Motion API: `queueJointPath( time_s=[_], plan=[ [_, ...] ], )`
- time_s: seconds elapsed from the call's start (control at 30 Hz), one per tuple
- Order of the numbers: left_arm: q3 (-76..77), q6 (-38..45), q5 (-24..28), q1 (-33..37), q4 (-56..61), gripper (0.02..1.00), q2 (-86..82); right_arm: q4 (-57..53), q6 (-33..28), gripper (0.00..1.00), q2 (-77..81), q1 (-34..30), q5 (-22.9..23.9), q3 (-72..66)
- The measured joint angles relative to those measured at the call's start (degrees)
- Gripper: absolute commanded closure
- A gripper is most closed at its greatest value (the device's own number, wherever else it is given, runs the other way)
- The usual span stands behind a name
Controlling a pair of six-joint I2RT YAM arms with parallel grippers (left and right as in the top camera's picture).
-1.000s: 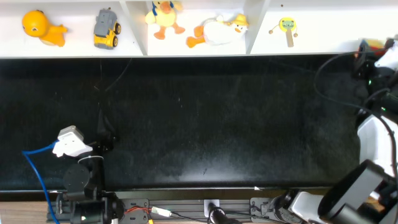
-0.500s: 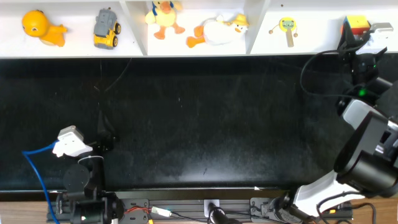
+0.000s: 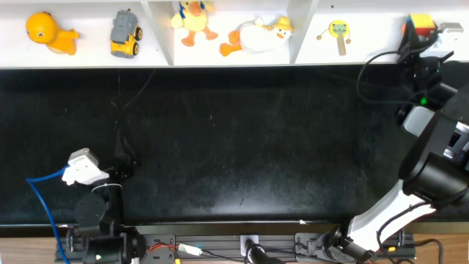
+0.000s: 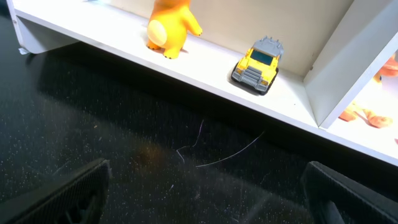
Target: Store Toys
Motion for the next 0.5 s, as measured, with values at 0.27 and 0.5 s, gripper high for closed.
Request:
queueJointPath(
  time_s=[0.27,0.5],
  plan=[
    [0.0,0.0,0.0,0.0,0.0,0.02,0.0,0.0,0.3,0.956,3.5,2.7,0.0,3.6],
    [0.0,0.0,0.0,0.0,0.0,0.02,0.0,-3.5,0.3,0.912,4.4,4.0,0.0,3.6]
  ],
)
